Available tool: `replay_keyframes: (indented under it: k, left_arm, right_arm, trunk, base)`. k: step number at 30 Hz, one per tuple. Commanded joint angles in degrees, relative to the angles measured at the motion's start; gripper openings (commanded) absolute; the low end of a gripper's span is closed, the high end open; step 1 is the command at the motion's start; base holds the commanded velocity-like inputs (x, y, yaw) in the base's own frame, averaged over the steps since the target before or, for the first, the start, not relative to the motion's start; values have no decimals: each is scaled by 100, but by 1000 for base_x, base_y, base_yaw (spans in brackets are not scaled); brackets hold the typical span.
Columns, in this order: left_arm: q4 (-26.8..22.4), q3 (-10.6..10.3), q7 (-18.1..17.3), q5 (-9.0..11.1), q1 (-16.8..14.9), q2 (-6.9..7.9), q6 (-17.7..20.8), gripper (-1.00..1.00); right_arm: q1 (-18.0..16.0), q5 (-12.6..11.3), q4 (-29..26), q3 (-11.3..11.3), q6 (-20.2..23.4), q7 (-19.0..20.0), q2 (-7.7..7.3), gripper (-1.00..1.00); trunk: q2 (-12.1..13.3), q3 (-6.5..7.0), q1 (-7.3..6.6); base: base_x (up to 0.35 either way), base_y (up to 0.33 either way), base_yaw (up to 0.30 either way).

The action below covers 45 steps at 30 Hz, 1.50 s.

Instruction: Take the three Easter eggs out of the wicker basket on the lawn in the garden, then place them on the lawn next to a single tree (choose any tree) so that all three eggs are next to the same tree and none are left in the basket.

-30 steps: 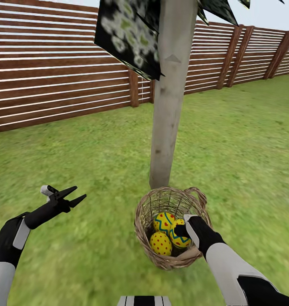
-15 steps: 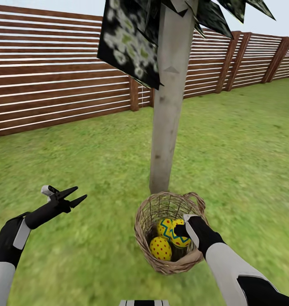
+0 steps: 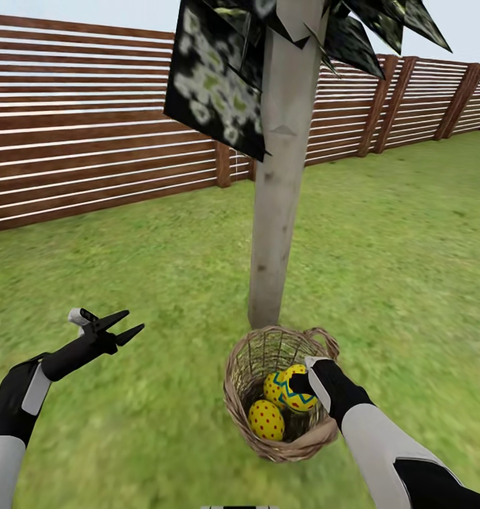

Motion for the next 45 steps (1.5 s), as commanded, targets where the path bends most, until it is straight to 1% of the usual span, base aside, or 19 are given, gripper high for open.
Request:
replay_keyframes:
  k: [1,4,6,7,9,10,13,20,25,33,38,39,41,42,44,45]
  left_arm:
    - [-1,-5,-11,1,-2,1,65,100]
    - [-1,-1,-14,4,-2,13,80,100]
    - [0,25,-86,26,-2,10,61,100]
    - [0,36,-211,29,-2,10,51,100]
    - [33,38,-635,30,-2,17,36,100]
    - [63,39,-676,24,-2,18,34,100]
    - [66,36,-686,23,-2,11,27,100]
    - [12,-9,-606,-18,-2,-6,35,100]
    - [11,-9,-605,-21,-2,1,35,100]
    - [14,-3,-605,-21,-2,1,40,100]
    - [17,-3,-605,-21,-2,1,41,100]
    - [18,-4,-605,-21,-2,1,42,100]
    - [24,-1,-605,-21,-2,1,44,100]
    - [26,0,-605,-21,-2,1,44,100]
    - [27,0,-605,-21,-2,1,43,100]
    - [32,0,-605,-21,-2,1,43,100]
  right_arm:
    - [-1,15,-9,-40,26,-11,7,-100]
    - [-1,15,-9,-40,26,-11,7,-100]
    - [-1,15,-9,-40,26,-11,12,-100]
    - [-1,15,-9,-40,26,-11,15,-100]
    - [-1,15,-9,-40,26,-12,16,-100]
    - [-1,15,-9,-40,26,-13,16,-100]
    - [-1,15,-9,-40,26,-11,16,-100]
    - [-1,7,-9,-41,29,-11,16,-100]
    - [-1,7,-9,-42,34,-11,16,-100]
    - [-1,15,-29,-40,29,-6,16,-100]
    - [-1,-1,-335,-34,71,23,8,-100]
    - [-1,-8,-382,-38,91,94,4,-100]
    - [-1,-11,-402,-33,119,662,-22,-100]
    - [-1,-8,-407,-27,253,921,-26,-100]
    - [-1,-7,-510,-29,696,1155,-16,-100]
    - [-1,-9,-658,-33,785,1261,-10,-100]
  trunk:
    - [40,14,-23]
    - [160,68,-89]
    - [240,104,-133]
    - [280,122,-155]
    - [361,157,-199]
    - [361,157,-199]
    - [361,157,-199]
    - [641,283,-353]
    - [842,373,-463]
    - [1163,516,-638]
    - [1363,606,-748]
    - [1403,624,-770]
    - [1484,660,-814]
    - [1524,678,-836]
    - [1604,714,-880]
    - [1644,732,-902]
  base:
    - [0,0,0]
    - [0,0,0]
    - [0,57,0]
    - [0,209,0]
    - [26,286,0]
    - [15,58,0]
    - [4,13,0]
    - [-1,0,0]
    - [-276,0,0]
    - [-38,0,0]
    - [-1,0,0]
    - [0,0,0]
    - [0,0,0]
    - [0,0,0]
    - [0,0,0]
    - [0,0,0]
